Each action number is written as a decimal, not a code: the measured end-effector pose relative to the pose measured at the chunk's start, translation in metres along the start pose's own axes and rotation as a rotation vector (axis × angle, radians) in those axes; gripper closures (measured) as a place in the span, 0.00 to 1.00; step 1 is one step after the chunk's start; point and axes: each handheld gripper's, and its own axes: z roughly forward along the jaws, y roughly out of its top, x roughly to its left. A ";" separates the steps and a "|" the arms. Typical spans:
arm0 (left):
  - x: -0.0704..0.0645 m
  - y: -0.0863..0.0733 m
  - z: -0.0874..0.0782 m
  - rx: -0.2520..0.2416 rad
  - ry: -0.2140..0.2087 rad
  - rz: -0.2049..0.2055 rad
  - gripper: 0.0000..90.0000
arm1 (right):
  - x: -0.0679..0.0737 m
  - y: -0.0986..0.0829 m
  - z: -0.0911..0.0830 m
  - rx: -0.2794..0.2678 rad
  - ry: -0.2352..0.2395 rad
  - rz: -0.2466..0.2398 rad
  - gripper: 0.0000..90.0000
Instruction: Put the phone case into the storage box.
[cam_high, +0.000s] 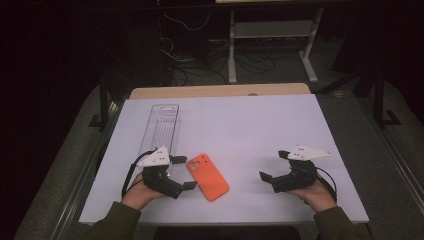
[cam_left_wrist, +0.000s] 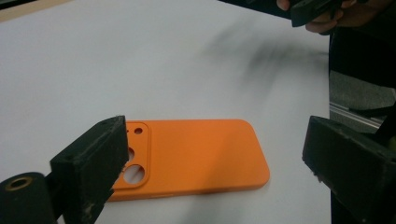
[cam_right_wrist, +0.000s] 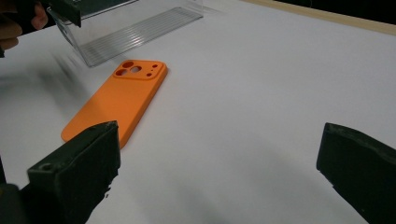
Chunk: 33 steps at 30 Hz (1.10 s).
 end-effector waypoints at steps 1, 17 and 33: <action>-0.001 0.000 0.002 0.008 0.005 0.003 0.13 | 0.000 0.000 0.000 -0.001 0.000 0.000 0.00; -0.001 -0.012 0.020 0.153 0.072 -0.007 0.72 | -0.001 0.000 0.000 -0.002 0.001 0.000 0.00; 0.002 -0.021 0.034 0.273 0.055 -0.038 1.00 | -0.001 0.001 -0.002 -0.013 0.001 0.008 0.00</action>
